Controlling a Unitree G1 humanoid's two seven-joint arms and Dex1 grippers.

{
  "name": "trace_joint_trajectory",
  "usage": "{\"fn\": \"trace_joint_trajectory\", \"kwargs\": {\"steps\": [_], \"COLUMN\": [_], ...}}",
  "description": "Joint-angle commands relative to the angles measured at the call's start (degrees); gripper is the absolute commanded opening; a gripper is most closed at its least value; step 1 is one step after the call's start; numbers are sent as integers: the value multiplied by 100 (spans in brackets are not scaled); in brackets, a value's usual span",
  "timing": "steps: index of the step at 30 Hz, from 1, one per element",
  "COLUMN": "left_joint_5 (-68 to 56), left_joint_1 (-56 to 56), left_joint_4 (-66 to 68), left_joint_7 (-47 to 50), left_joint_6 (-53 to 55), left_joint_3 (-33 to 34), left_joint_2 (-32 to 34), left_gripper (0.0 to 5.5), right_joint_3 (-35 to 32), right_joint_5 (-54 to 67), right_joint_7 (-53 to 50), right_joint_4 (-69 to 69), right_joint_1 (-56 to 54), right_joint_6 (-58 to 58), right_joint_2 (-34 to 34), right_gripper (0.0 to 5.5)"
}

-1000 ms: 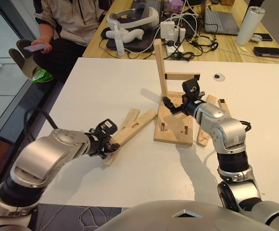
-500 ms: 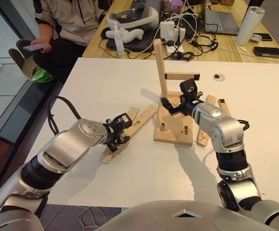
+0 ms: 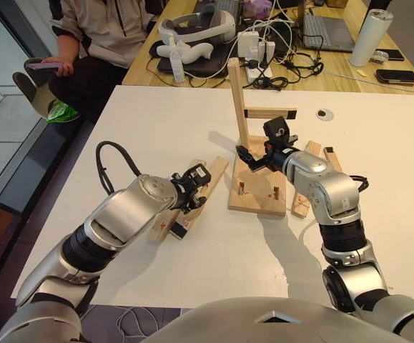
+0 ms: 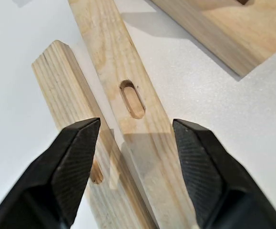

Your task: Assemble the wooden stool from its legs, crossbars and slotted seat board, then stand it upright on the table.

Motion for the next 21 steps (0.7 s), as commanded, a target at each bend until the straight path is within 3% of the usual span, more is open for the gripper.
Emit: {"fn": "trace_joint_trajectory", "kwargs": {"steps": [1, 14, 19, 21], "left_joint_5": [100, 209, 169, 178], "left_joint_1": [421, 658, 809, 859], "left_joint_4": [55, 489, 474, 488], "left_joint_7": [230, 712, 675, 667], "left_joint_6": [233, 506, 399, 342], "left_joint_3": [116, 517, 490, 487], "left_joint_2": [-166, -1010, -1037, -1015], "left_gripper": [281, 281, 216, 213], "right_joint_3": [83, 154, 129, 124], "right_joint_5": [-54, -115, -116, -116], "right_joint_7": [-2, -26, -39, -46], "right_joint_4": [42, 121, 161, 173], "right_joint_1": [-73, -70, -91, -89], "right_joint_6": [-57, -177, -220, -240], "right_joint_2": [-14, 40, 28, 33], "right_gripper": [540, 540, 540, 540]}}
